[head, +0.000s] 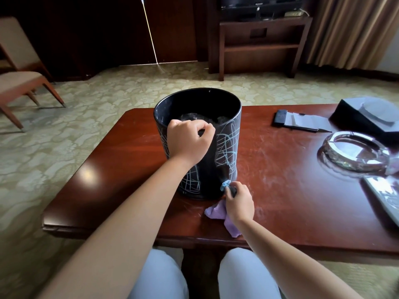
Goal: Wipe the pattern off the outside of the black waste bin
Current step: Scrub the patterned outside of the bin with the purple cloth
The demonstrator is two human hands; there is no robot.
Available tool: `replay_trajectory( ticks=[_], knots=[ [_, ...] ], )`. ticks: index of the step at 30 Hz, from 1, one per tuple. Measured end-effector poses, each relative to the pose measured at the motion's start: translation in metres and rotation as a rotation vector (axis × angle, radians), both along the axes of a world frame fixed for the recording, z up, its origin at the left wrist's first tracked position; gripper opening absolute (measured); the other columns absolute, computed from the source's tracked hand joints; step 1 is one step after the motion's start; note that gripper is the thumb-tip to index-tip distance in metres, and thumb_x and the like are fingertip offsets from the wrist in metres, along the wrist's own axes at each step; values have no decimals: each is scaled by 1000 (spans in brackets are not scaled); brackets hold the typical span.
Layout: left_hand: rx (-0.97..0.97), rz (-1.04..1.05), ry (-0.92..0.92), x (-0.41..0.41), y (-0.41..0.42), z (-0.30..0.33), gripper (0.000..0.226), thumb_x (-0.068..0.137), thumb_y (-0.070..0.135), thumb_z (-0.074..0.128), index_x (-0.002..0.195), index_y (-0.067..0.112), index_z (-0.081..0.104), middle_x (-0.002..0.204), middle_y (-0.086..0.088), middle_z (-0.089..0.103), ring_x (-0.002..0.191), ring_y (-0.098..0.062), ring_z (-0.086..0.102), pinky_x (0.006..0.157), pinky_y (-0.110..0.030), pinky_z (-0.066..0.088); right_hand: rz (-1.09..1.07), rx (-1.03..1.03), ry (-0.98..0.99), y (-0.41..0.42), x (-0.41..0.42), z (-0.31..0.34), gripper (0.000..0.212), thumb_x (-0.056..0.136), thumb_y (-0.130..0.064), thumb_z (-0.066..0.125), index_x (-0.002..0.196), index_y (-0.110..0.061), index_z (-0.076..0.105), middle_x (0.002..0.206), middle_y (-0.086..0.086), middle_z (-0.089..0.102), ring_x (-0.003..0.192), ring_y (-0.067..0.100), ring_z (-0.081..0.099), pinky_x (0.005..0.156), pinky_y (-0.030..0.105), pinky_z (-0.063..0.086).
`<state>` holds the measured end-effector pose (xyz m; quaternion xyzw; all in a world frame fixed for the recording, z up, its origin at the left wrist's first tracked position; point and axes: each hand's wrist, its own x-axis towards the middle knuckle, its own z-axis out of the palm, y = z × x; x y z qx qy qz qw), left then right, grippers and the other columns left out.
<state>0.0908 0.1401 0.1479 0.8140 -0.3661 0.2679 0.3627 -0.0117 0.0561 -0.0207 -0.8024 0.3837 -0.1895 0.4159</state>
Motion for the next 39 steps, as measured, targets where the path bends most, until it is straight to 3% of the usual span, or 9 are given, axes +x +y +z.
replay_trajectory(
  ticks=[9, 13, 16, 20, 29, 35, 39],
  knots=[
    [-12, -4, -1, 0, 0, -1, 40, 85, 35, 39, 47, 35, 27, 35, 9, 23, 40, -4, 31, 73, -29, 31, 258, -185, 129, -5, -10, -5, 24, 91, -31, 56, 112, -28, 66, 109, -3, 56, 102, 18, 55, 73, 26, 41],
    [-2, 4, 10, 0, 0, -1, 43, 85, 29, 45, 46, 33, 27, 35, 10, 23, 41, -4, 31, 75, -31, 33, 7, -28, 42, -6, -8, -1, 23, 92, -31, 54, 111, -25, 65, 108, -1, 57, 99, 21, 57, 71, 24, 36],
    [-18, -3, 13, -1, -1, -1, 36, 85, 27, 47, 51, 30, 33, 35, 12, 22, 41, -1, 30, 76, -32, 34, -121, 50, 7, -3, -5, 2, 23, 94, -31, 51, 113, -27, 62, 110, -1, 54, 86, 18, 53, 68, 24, 33],
    [-38, -4, -3, 1, -1, -2, 32, 85, 30, 45, 55, 31, 35, 36, 13, 19, 40, 0, 27, 75, -33, 36, 45, -97, 116, 8, -6, -1, 26, 95, -29, 47, 117, -28, 62, 111, -1, 53, 97, 21, 53, 69, 27, 38],
    [-48, -11, 0, 0, -1, -2, 30, 83, 38, 37, 54, 33, 30, 35, 11, 19, 39, -1, 27, 73, -30, 33, 225, -259, 246, 40, -7, 6, 27, 95, -27, 45, 113, -31, 64, 114, -4, 51, 102, 19, 48, 70, 25, 36],
    [-46, -6, -7, 0, -1, -2, 29, 82, 38, 37, 54, 32, 32, 35, 11, 18, 39, -1, 27, 72, -30, 33, 356, -377, 291, 40, -6, 8, 30, 97, -27, 40, 117, -29, 62, 115, -2, 48, 83, 15, 38, 65, 25, 32],
    [-47, -13, -2, 1, -1, -2, 28, 82, 38, 37, 56, 31, 36, 35, 12, 18, 39, -1, 26, 73, -31, 34, 492, -516, 386, 29, -5, 11, 32, 94, -22, 42, 121, -28, 58, 113, 3, 45, 90, 26, 51, 61, 28, 34]
  ],
)
